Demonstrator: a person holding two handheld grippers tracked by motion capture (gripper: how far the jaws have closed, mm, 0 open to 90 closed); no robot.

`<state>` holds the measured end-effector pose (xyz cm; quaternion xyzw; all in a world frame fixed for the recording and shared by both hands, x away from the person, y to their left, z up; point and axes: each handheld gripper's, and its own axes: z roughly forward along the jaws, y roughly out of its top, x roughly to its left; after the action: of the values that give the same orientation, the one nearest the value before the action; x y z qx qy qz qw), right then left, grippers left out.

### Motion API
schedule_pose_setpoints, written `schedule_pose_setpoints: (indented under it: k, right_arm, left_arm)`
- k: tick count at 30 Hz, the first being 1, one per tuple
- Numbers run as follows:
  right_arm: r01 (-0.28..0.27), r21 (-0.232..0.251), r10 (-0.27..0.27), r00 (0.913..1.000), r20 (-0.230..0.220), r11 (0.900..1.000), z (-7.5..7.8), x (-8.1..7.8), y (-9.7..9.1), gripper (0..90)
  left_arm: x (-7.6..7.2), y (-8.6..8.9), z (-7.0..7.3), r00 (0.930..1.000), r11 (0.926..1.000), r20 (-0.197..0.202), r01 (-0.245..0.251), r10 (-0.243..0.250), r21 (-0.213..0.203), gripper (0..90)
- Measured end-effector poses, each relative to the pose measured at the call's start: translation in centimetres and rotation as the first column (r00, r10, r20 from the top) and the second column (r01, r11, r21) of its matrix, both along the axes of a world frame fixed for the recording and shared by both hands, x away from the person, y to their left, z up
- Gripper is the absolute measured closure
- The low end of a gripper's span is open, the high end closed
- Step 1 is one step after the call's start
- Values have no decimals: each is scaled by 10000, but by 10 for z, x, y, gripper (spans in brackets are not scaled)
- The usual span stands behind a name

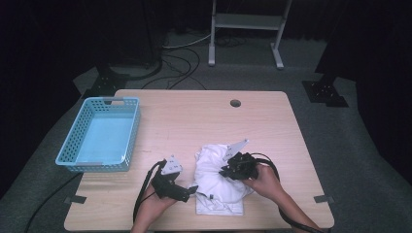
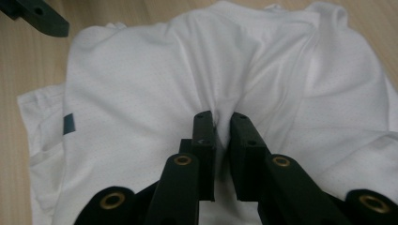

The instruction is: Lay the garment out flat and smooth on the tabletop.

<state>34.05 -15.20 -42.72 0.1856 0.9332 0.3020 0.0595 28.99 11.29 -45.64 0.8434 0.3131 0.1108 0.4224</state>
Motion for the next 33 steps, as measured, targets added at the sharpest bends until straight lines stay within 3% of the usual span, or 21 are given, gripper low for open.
schedule_pose_setpoints:
  k: [7,15,21,23,25,33]
  right_arm:
    - [258,134,-263,9990,356,9996,20,-7,-24,841]
    - [1062,-170,-1055,9938,353,9942,32,-18,-81,841]
    - [1916,-385,-1913,9815,113,9807,19,-24,-134,840]
    - [2049,-440,-2048,9788,61,9778,15,-25,-142,840]
    - [2401,-575,-2409,9705,-78,9690,7,-27,-160,839]
    - [3270,-934,-3306,9434,-255,9404,-9,-34,-206,834]
  left_arm:
    - [-1,-2,1,9999,10000,102,32,-32,-35,22]
    - [-1,-15,0,9992,9993,150,361,-361,-56,23]
    - [5,-33,-8,9969,9969,100,781,-780,-62,39]
    - [7,-37,-10,9966,9966,29,824,-824,-84,39]
    - [9,-42,-12,9955,9955,51,945,-945,-33,43]
    - [14,-54,-12,9935,9934,-77,1141,-1140,138,44]
